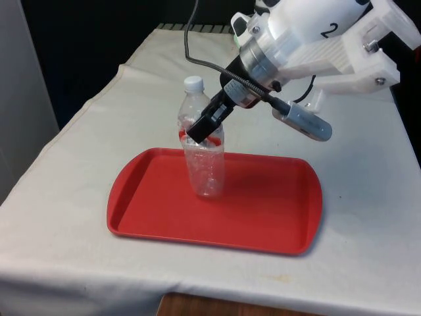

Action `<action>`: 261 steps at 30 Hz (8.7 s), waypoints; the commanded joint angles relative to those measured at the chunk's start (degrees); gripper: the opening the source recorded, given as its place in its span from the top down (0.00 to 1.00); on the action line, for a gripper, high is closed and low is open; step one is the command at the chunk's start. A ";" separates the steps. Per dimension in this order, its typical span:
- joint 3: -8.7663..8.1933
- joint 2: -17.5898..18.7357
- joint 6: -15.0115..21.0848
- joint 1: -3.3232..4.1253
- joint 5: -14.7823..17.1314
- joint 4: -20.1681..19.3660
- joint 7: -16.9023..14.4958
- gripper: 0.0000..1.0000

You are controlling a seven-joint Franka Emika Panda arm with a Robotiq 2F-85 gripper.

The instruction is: Place the bottle upright on the tray.

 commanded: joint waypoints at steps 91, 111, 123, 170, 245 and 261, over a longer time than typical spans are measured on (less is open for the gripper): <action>0.17 1.89 -4.07 0.92 -1.38 1.66 0.17 0.00; 3.55 2.12 -11.52 2.58 -1.32 4.81 3.09 0.00; 5.33 2.06 -14.67 3.04 -1.26 6.30 4.76 0.00; 10.83 -6.70 -19.02 1.95 0.97 -0.06 10.66 0.00; 10.89 -21.37 -16.33 -2.81 10.49 -10.03 2.52 0.00; 10.71 -22.12 -15.99 -2.86 10.43 -10.26 -2.23 0.00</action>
